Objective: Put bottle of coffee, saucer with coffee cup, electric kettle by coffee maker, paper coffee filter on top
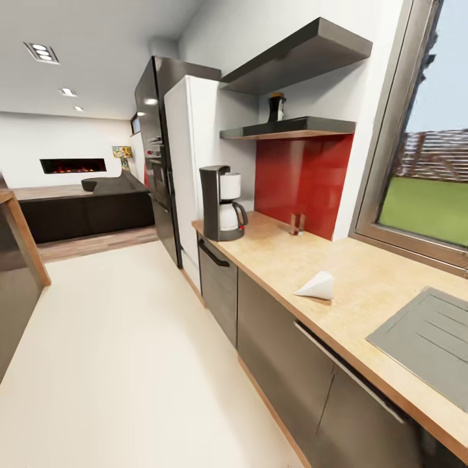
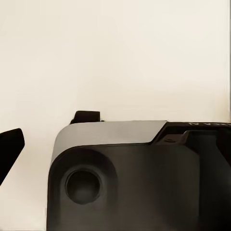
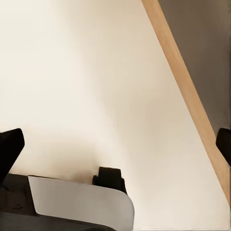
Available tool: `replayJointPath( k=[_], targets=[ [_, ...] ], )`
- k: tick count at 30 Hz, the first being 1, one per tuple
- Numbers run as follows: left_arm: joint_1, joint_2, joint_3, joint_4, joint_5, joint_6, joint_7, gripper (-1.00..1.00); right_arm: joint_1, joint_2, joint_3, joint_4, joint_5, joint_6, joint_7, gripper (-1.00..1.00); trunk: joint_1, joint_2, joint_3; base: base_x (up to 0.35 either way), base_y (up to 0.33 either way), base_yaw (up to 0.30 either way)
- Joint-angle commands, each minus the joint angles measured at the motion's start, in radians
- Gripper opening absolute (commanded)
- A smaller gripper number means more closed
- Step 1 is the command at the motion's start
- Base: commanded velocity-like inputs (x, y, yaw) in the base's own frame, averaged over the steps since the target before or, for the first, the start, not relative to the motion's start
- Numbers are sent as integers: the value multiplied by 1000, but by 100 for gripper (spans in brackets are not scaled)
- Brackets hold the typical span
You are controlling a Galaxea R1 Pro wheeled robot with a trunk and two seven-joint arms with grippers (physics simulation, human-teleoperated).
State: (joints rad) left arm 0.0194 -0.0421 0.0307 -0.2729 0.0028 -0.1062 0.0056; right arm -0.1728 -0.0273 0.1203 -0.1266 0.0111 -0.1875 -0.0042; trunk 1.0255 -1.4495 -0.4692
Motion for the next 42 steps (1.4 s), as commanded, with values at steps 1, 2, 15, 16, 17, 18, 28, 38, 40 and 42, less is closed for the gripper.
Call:
replayJointPath(
  k=[1, 2, 15, 16, 17, 18, 28, 38, 40, 42],
  targets=[
    [1, 0, 3, -2, 0, -1, 1, 100, -1, 0, 5, 1, 1, -3, 0, 100, -1, -1, -1, -244, -139, 0],
    [1, 0, 3, -2, 0, -1, 1, 100, -1, 0, 5, 1, 1, -3, 0, 100, -1, -1, -1, -203, -116, 0],
    [1, 1, 4, -2, 0, -1, 1, 100, -5, 44, 231, -363, -1, 3, -3, 100, -1, -1, -1, -17, -10, 0],
    [1, 1, 4, -2, 0, -1, 1, 100, -5, 44, 239, -398, -2, 4, -3, 100, -1, -1, -1, 0, 0, 0],
    [1, 1, 4, -2, 0, -1, 1, 100, -5, 45, 246, -433, -2, 5, -3, 100, -1, -1, -1, 0, 0, 0],
    [1, 1, 4, -2, 0, -1, 1, 100, -5, 45, 252, -468, -2, 7, -3, 100, -1, -1, -1, 0, 0, 0],
    [1, 1, 3, -2, 0, -1, 1, 100, -4, 46, 289, -977, -6, 341, -1, 100, -1, -1, -1, 0, 0, 0],
    [1, 1, 2, -2, 0, -1, 0, 100, -17, 71, 306, -1371, -13, 625, 0, 100, -1, -1, -1, 0, 0, 0],
    [1, 1, 2, -2, 0, -1, -1, 100, -54, 91, 309, -1398, -13, 646, 0, 100, -1, -1, -1, 0, 0, 0],
    [1, 1, 2, -2, 0, -1, -1, 100, -173, 102, 310, -1412, -13, 758, 0, 100, -1, -1, -1, 0, 0, 0]
  ],
)
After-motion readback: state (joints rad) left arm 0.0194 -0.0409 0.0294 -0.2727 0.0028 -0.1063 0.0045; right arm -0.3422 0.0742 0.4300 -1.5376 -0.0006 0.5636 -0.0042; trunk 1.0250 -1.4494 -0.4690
